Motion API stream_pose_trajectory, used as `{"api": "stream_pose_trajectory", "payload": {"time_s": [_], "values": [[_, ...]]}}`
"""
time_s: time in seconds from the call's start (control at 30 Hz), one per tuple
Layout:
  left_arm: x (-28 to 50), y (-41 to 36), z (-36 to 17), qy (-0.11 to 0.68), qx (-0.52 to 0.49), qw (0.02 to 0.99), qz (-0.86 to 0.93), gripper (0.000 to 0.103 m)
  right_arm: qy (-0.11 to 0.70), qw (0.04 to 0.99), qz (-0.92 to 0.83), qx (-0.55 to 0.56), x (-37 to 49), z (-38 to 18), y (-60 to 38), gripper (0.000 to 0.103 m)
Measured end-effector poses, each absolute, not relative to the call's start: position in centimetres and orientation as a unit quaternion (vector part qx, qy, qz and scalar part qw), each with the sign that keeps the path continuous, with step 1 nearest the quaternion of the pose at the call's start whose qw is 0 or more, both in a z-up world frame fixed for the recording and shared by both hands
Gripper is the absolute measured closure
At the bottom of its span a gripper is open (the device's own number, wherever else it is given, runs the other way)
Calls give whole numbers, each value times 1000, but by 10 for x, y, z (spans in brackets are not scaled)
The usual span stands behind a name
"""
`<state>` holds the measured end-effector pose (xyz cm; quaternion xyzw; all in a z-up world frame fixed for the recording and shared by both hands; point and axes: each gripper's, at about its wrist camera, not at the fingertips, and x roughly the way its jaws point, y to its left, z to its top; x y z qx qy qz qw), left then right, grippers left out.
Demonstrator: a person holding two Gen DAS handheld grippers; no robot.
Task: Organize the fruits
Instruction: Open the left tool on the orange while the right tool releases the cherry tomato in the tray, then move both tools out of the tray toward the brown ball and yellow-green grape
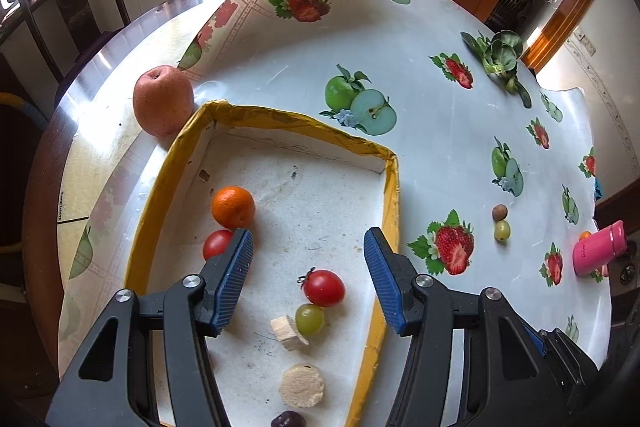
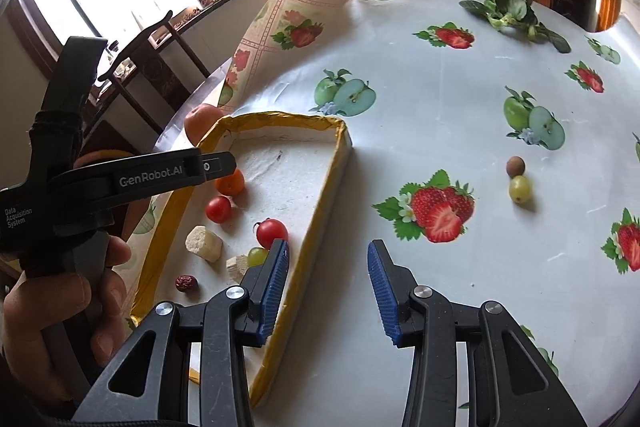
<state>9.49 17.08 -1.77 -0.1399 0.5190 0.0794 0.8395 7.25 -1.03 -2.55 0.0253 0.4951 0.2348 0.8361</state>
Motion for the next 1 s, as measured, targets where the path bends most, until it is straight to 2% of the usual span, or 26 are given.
{"api": "stream_pose_trajectory", "payload": {"time_s": [0.5, 1.0], "values": [[97, 83, -6, 521, -109, 847, 15, 47, 494, 852, 156, 74, 68, -28, -121, 59], [117, 57, -26, 541, -103, 835, 5, 47, 499, 851, 144, 77, 112, -56, -132, 61]]}}
